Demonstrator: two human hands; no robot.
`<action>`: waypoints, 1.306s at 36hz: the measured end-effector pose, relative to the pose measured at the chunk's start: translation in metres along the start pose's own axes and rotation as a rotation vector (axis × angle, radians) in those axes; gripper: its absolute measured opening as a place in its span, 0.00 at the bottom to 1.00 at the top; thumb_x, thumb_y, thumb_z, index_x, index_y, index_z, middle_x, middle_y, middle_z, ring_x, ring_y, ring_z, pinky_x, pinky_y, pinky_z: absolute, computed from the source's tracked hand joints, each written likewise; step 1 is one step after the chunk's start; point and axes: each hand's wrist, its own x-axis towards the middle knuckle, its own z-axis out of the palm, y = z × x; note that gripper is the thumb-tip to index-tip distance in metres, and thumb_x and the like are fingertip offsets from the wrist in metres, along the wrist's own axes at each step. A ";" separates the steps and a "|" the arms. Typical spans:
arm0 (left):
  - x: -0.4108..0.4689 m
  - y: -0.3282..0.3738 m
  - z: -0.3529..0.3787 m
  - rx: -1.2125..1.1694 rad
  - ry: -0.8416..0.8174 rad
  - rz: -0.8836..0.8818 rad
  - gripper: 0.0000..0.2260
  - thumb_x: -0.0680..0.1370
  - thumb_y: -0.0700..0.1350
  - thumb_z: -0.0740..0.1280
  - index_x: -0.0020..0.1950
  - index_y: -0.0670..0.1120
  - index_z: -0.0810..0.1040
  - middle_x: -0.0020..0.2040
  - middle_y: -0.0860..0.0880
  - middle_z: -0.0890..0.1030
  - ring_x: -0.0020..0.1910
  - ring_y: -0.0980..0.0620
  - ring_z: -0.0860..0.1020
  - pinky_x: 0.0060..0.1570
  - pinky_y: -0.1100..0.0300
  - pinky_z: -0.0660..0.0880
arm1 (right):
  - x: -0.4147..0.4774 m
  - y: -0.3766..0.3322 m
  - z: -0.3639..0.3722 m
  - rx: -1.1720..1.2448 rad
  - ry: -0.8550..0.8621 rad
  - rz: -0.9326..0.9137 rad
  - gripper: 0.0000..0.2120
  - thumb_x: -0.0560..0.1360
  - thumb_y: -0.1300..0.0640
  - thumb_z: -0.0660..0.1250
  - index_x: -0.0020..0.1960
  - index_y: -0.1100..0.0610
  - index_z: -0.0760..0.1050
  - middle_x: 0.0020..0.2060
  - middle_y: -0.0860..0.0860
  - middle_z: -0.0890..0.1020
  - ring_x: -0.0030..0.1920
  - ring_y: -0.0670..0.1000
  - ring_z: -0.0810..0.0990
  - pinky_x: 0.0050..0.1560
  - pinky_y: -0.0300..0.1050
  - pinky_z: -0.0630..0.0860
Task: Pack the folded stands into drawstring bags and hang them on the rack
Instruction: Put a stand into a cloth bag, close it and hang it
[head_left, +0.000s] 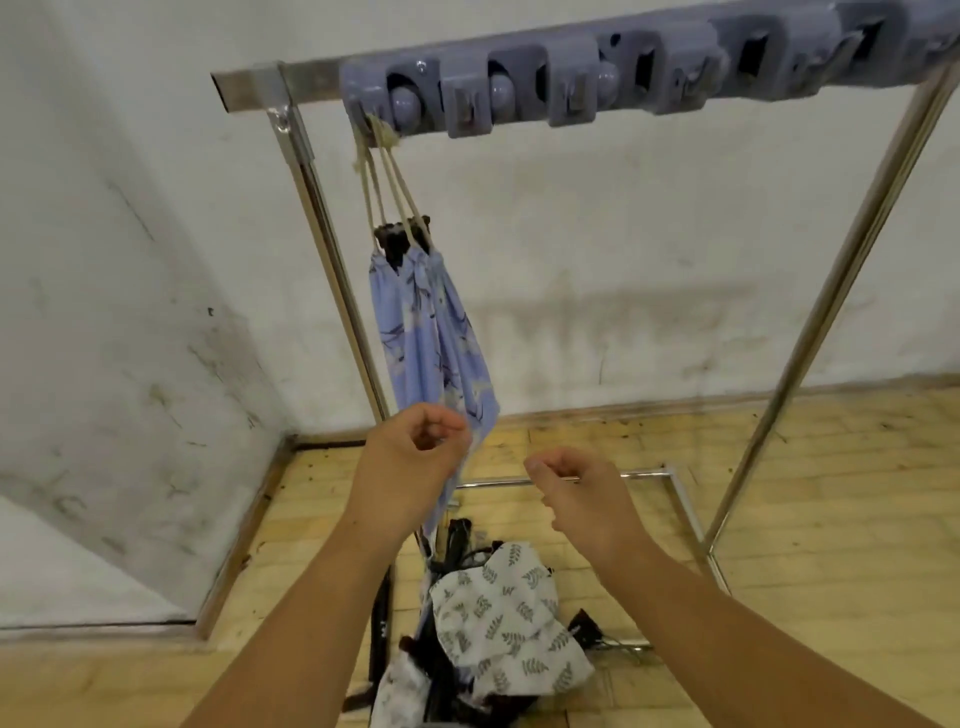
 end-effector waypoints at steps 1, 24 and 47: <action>-0.002 -0.008 0.005 0.001 -0.003 -0.017 0.02 0.79 0.43 0.73 0.48 0.50 0.83 0.39 0.52 0.81 0.41 0.48 0.82 0.46 0.55 0.82 | -0.002 0.012 -0.002 -0.007 -0.008 0.026 0.05 0.80 0.49 0.71 0.47 0.48 0.84 0.47 0.41 0.83 0.53 0.51 0.83 0.59 0.58 0.80; -0.014 -0.254 0.121 0.127 -0.218 -0.433 0.03 0.79 0.46 0.74 0.50 0.53 0.83 0.49 0.55 0.84 0.46 0.56 0.83 0.52 0.54 0.81 | 0.004 0.256 -0.030 -0.254 -0.033 0.417 0.04 0.81 0.52 0.69 0.48 0.46 0.81 0.43 0.44 0.83 0.45 0.46 0.81 0.50 0.50 0.83; 0.004 -0.433 0.187 0.690 -0.717 -0.439 0.11 0.78 0.47 0.74 0.60 0.55 0.81 0.69 0.51 0.77 0.68 0.47 0.75 0.64 0.48 0.72 | -0.024 0.477 -0.150 -0.641 0.006 0.892 0.06 0.81 0.52 0.67 0.52 0.53 0.80 0.46 0.49 0.82 0.49 0.51 0.80 0.49 0.46 0.77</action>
